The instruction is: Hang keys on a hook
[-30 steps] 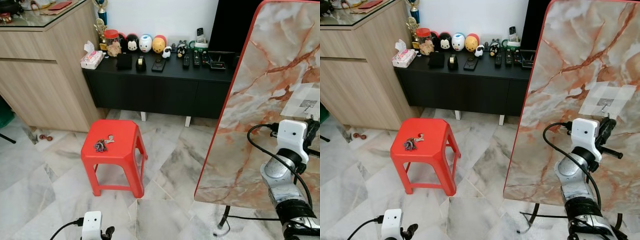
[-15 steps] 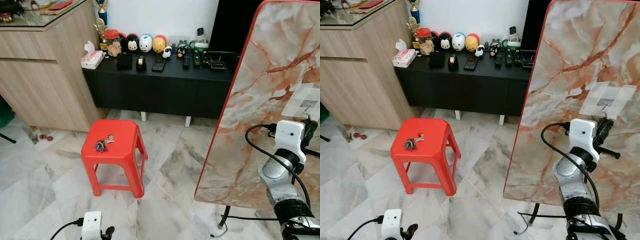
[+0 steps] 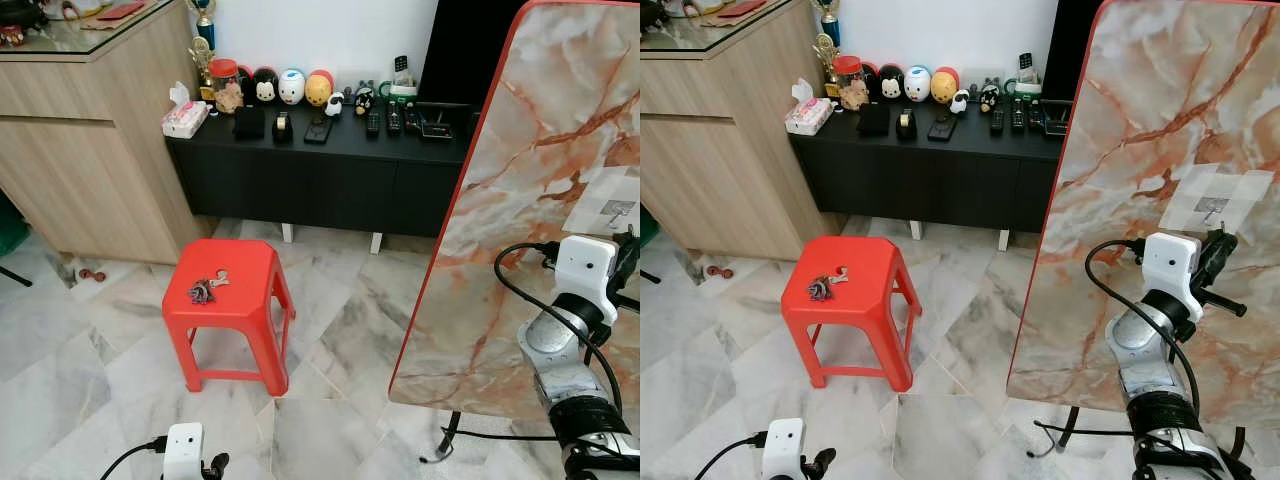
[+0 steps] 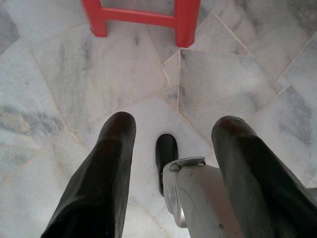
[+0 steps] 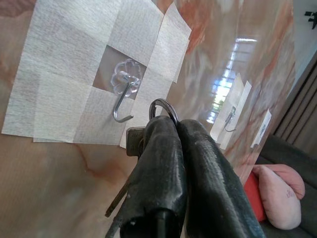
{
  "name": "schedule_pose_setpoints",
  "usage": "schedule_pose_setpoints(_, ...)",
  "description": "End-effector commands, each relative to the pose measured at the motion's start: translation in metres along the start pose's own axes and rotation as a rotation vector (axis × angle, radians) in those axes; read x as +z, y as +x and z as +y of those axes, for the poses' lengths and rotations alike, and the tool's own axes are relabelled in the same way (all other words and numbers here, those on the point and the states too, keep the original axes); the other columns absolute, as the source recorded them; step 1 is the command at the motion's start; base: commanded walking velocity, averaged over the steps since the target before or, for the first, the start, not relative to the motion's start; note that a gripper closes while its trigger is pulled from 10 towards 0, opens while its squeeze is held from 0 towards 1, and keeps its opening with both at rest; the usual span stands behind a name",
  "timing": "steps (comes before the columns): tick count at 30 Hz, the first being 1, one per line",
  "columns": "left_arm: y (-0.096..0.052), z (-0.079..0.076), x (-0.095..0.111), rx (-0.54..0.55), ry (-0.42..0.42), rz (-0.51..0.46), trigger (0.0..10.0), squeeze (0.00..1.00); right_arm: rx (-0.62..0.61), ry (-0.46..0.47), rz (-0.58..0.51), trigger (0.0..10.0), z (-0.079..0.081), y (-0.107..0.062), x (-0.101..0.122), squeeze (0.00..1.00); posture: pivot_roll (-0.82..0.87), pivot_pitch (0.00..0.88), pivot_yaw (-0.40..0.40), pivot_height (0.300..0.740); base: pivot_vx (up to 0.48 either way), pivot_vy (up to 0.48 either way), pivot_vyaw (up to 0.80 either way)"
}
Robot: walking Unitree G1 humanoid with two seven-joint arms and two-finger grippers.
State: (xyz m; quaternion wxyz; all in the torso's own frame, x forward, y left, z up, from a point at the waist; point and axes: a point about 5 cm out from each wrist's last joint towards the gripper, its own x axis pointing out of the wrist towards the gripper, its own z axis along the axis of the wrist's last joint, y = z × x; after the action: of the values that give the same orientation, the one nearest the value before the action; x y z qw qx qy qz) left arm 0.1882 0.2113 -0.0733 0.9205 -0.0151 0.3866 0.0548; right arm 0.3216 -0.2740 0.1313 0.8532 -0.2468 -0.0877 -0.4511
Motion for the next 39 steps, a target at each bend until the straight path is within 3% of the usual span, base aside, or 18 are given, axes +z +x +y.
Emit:
schedule_pose_setpoints(1,-0.0016,0.0,-0.0054,0.004,-0.017,0.013,10.0,0.0,-0.012,0.003,0.002,10.0,-0.0007,0.0048,0.0035,0.0,0.11,0.057,-0.023,0.74,0.0,0.0,0.0)
schedule_pose_setpoints(22,-0.0023,0.0007,-0.0073,0.005,-0.017,0.018,10.0,0.0,0.027,-0.014,0.042,10.0,0.0029,0.0049,-0.0011,0.0,0.11,0.061,-0.023,0.74,0.0,0.0,0.0)
schedule_pose_setpoints(39,-0.0026,0.0009,-0.0086,-0.001,-0.02,0.024,10.0,0.0,0.003,-0.018,-0.026,10.0,0.0015,0.0072,0.0073,0.0,0.12,0.063,-0.016,0.74,0.0,0.0,0.0)
